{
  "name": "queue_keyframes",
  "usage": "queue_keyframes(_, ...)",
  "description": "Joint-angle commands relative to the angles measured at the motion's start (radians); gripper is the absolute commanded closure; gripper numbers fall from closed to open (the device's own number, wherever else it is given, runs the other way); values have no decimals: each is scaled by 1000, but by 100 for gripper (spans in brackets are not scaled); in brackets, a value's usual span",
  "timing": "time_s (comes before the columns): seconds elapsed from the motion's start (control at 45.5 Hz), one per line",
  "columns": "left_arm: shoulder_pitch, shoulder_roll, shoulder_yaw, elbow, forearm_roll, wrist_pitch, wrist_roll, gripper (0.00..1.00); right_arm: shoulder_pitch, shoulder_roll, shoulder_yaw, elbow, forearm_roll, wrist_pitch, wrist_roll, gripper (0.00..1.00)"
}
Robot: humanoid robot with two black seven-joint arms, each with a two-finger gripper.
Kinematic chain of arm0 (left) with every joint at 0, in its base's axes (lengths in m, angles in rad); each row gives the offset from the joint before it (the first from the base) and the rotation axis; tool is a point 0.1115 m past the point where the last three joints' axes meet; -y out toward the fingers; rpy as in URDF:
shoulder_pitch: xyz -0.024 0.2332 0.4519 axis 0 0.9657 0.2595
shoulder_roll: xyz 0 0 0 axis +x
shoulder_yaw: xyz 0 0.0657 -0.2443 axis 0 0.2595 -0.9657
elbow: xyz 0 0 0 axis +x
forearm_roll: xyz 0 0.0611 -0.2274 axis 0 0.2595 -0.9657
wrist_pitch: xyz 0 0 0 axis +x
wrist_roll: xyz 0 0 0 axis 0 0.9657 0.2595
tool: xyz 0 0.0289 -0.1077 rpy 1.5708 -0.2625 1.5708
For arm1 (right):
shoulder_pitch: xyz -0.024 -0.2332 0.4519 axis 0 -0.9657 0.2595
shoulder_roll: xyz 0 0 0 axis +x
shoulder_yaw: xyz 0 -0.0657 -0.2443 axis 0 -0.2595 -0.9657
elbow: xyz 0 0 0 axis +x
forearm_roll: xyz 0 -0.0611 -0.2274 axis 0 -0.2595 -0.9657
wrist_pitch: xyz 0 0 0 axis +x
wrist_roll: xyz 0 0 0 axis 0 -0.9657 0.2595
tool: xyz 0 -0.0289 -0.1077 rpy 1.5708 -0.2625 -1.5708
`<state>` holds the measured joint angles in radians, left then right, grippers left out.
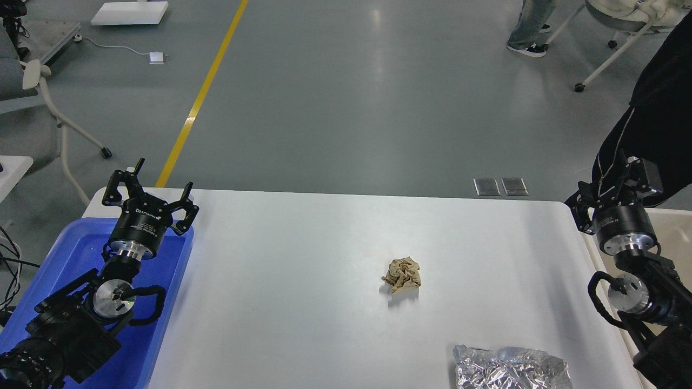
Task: Tidy desktop
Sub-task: 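Move the right gripper down toward the table edge near the bin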
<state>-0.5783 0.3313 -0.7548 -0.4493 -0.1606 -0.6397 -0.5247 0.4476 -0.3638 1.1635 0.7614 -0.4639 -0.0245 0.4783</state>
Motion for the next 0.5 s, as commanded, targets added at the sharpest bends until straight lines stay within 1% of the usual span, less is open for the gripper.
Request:
queue_keyframes(0.0, 0, 0, 0, 0, -1, 0, 0, 0, -17, -20, 2, -7, 1, 0, 0, 0)
queue_keyframes(0.483, 0, 0, 0, 0, -1, 0, 0, 0, -21, -46, 2, -5, 1, 0, 2, 0)
